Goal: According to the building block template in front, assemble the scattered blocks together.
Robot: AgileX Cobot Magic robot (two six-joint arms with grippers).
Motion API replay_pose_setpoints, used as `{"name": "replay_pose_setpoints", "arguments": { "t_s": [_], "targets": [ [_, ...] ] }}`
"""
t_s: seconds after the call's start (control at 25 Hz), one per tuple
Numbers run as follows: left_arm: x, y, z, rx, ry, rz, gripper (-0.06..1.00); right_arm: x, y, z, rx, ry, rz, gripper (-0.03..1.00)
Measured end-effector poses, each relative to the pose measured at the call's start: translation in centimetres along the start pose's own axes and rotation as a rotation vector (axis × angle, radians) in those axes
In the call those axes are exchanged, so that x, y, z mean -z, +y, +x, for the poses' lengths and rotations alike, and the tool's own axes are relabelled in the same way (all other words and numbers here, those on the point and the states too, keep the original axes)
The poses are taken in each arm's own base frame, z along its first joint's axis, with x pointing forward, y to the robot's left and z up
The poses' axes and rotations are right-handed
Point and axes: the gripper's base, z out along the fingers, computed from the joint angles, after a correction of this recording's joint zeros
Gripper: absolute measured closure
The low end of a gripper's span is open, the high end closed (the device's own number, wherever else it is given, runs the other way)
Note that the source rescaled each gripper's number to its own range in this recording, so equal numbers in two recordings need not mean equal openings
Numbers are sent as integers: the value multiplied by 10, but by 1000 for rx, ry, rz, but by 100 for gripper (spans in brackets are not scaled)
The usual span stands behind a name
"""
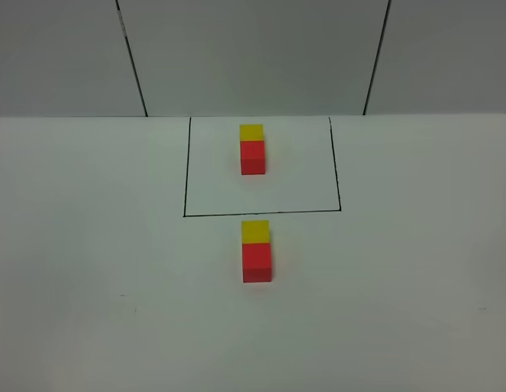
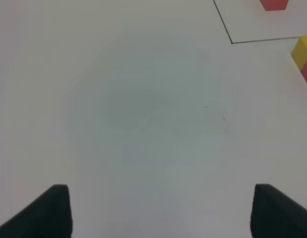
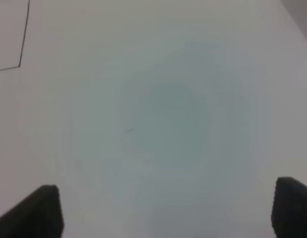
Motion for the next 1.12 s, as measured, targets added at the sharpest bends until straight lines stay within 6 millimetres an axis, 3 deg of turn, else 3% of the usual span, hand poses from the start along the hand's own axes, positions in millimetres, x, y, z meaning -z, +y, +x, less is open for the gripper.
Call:
{"name": "replay_pose_setpoints", "arguments": {
  "t_s": [0.4,1.12],
  "targets": [
    [0,0,0,0,0,0,23,0,4,0,92,1,-48,24],
    [0,0,0,0,0,0,23,0,5,1,99,1,-51,26]
  ]
}}
